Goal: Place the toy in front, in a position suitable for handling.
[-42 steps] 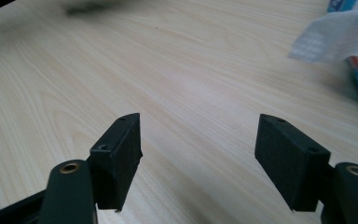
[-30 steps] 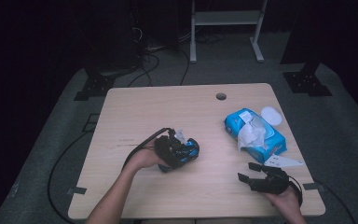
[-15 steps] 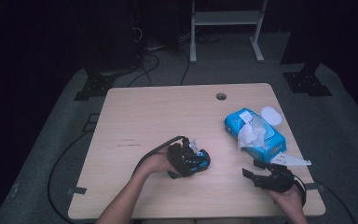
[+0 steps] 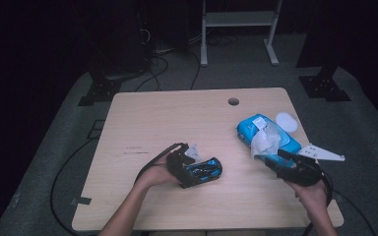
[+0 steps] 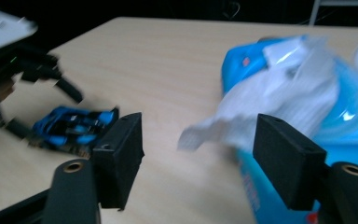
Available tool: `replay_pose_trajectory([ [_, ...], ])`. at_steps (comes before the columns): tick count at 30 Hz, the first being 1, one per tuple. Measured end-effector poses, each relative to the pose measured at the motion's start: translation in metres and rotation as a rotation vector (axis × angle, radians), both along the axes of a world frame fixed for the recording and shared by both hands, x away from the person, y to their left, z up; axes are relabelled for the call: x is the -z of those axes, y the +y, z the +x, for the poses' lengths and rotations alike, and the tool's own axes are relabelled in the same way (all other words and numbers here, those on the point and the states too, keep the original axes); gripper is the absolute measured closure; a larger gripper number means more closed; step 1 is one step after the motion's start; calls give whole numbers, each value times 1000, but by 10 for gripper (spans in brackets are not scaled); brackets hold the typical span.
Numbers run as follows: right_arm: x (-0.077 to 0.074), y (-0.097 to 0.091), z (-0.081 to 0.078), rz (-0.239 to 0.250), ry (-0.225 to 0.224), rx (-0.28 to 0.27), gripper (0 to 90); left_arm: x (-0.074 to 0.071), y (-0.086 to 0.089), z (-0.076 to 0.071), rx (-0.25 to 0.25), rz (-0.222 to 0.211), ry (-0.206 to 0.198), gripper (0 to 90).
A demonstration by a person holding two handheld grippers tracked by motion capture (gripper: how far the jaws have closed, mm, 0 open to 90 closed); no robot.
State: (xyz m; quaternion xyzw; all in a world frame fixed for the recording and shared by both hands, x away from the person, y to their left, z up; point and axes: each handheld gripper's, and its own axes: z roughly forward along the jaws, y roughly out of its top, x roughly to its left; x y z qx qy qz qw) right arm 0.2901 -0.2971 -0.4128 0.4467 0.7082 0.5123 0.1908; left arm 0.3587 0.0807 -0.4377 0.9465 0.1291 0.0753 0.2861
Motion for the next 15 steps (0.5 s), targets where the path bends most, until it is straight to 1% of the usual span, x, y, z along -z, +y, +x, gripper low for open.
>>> replay_pose_trajectory([
  [2,-7,-3,12,-7,8,6,357,-2,10,-9,-21,-43,-16,162],
  [4,-11,-3,24,-39,3,27,359,-3,20,-18,-47,-97,-39,161],
  [5,-13,-3,29,-64,-4,50,359,-3,25,-22,-53,-110,-44,160],
  [6,-15,-4,36,-94,-10,70,359,-2,28,-25,-59,-115,-57,151],
  [7,-16,-5,42,-112,-6,96,359,0,30,-26,-65,-114,-71,147],
  [8,-16,-7,50,-111,10,111,358,2,31,-26,-73,-102,-80,147],
  [9,-15,-8,58,-104,38,117,358,3,32,-25,-89,-97,-90,135],
  [10,-13,-8,65,-118,61,130,358,5,33,-23,-103,-107,-90,116],
  [11,-11,-8,72,-138,77,142,359,5,34,-22,-102,-118,-91,114],
  [12,-8,-7,77,-153,97,152,362,7,35,-22,-103,-131,-100,114],
  [14,-1,-6,85,-184,131,184,387,9,35,-23,-102,-127,-135,108],
  [15,2,-6,87,-195,147,199,418,9,35,-24,-97,-130,-136,108],
])
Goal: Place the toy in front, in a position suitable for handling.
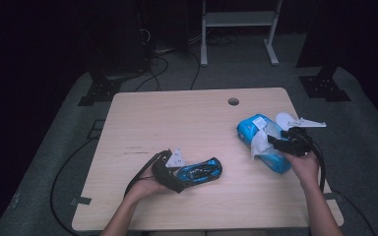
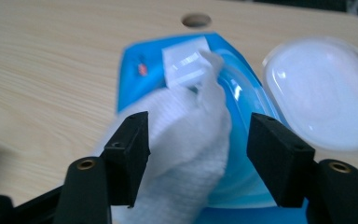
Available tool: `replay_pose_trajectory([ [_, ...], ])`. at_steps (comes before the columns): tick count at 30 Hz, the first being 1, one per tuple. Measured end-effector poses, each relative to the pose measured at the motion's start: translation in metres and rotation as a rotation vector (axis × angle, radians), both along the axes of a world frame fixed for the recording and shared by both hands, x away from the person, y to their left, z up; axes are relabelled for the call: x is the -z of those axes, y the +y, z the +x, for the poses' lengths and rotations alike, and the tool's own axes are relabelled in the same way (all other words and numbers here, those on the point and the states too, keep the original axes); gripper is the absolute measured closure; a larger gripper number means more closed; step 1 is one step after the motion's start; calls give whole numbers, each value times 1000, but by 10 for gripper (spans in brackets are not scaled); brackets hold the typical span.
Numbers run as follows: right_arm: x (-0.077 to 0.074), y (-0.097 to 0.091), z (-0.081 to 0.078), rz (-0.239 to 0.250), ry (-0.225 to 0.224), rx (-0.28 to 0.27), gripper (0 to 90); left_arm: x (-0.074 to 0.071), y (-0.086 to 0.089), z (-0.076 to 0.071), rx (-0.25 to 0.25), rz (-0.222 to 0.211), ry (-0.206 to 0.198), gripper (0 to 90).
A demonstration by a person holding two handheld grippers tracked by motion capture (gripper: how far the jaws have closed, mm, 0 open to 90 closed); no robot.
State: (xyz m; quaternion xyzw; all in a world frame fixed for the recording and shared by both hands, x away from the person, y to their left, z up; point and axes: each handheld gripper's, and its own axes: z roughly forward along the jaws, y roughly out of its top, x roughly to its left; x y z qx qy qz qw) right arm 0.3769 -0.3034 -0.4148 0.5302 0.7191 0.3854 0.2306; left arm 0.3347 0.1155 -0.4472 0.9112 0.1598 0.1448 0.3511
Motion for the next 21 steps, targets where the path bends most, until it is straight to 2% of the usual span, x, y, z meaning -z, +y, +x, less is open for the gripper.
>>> replay_pose_trajectory([
  [2,6,1,0,11,0,16,507,1,0,-1,7,6,-1,105],
  [4,12,2,-1,12,2,30,659,3,0,-1,8,19,2,103],
  [5,14,2,-2,22,6,28,746,3,0,0,7,23,8,104],
  [7,17,1,-6,64,-1,21,857,4,1,0,3,21,18,106],
  [9,18,0,-10,83,-19,11,879,4,2,-1,4,23,16,108],
  [12,23,-4,-21,117,-71,9,883,6,5,0,4,16,31,117],
  [13,21,-6,-22,124,-65,4,883,7,5,1,5,15,35,116],
  [14,16,-7,-24,107,-82,2,884,8,5,1,7,16,38,115],
  [16,5,-9,-31,138,-126,-12,885,10,4,2,10,29,41,115],
  [21,-22,-8,-48,137,-215,-67,886,13,2,2,3,42,39,109],
])
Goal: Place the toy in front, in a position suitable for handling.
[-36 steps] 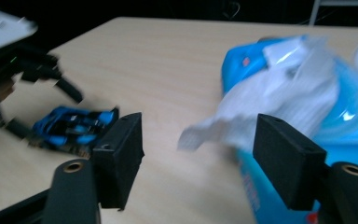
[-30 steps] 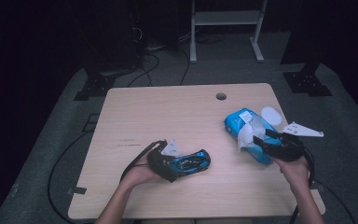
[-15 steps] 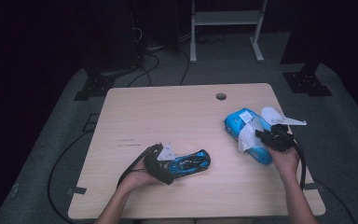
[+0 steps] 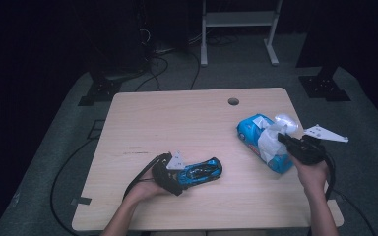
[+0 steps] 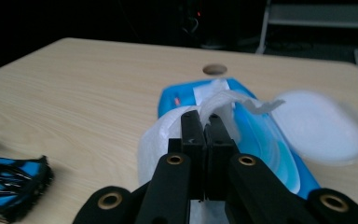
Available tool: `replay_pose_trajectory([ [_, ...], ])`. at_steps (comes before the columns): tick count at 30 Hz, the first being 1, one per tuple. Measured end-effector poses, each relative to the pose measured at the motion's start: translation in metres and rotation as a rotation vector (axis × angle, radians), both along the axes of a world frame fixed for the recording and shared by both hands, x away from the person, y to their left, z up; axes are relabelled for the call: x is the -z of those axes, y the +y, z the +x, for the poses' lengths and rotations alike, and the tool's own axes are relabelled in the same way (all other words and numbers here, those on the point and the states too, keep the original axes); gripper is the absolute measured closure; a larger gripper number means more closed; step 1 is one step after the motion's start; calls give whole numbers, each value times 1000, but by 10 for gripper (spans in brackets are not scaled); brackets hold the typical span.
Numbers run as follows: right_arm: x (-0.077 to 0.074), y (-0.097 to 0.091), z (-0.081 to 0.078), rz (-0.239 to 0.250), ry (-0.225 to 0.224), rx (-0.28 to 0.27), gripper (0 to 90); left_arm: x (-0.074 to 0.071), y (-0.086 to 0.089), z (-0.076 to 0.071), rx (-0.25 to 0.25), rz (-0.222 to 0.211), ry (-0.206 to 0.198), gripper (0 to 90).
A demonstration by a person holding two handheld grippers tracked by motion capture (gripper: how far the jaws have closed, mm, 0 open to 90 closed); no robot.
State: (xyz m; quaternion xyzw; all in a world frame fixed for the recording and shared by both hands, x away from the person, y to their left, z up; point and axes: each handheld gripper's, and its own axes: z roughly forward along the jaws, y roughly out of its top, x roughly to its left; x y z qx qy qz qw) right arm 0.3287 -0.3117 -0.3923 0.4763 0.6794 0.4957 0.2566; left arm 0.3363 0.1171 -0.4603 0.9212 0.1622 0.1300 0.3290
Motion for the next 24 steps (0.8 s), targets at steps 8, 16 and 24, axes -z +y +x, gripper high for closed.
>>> replay_pose_trajectory([
  [8,-38,5,-21,19,-82,-92,885,2,1,0,6,3,-1,109],
  [16,-50,80,-29,-19,-35,-462,883,4,2,2,11,-3,27,123],
  [24,9,162,-16,-262,161,-619,867,3,4,1,43,-3,36,193],
])
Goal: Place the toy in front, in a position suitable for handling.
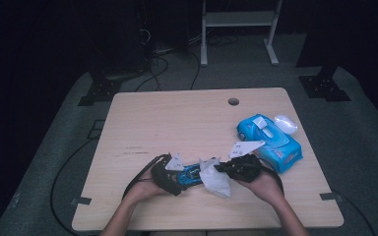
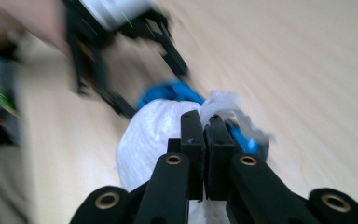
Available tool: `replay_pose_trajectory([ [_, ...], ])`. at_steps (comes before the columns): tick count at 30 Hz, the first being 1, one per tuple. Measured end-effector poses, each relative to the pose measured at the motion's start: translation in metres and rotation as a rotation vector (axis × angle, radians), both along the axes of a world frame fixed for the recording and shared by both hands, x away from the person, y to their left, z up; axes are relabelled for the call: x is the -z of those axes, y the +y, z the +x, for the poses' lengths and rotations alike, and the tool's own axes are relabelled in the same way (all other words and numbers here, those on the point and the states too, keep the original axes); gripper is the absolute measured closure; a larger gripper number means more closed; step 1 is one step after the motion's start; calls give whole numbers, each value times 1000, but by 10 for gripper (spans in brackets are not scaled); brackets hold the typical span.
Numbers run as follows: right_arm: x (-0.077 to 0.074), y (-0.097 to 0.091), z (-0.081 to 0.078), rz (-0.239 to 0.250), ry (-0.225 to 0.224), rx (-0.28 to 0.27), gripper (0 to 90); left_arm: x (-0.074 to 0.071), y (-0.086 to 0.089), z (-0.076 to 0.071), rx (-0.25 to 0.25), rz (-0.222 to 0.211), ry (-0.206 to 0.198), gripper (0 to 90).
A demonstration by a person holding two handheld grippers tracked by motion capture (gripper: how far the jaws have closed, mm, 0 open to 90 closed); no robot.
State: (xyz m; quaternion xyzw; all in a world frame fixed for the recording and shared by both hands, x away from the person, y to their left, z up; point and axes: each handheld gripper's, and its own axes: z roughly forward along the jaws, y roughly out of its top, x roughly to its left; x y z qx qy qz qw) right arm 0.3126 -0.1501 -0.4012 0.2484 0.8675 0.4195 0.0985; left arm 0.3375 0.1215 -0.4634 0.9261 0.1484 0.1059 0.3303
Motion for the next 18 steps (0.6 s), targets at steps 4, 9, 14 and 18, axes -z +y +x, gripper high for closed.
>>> replay_pose_trajectory([
  [4,16,6,5,-67,-45,60,747,1,1,1,10,-15,20,233],
  [9,8,10,-1,-108,-169,85,595,1,1,2,14,-9,18,233],
  [14,6,19,-5,-80,-206,64,541,1,0,1,10,-12,17,236],
  [18,26,35,-1,-127,-186,55,564,2,0,1,11,-8,17,243],
])
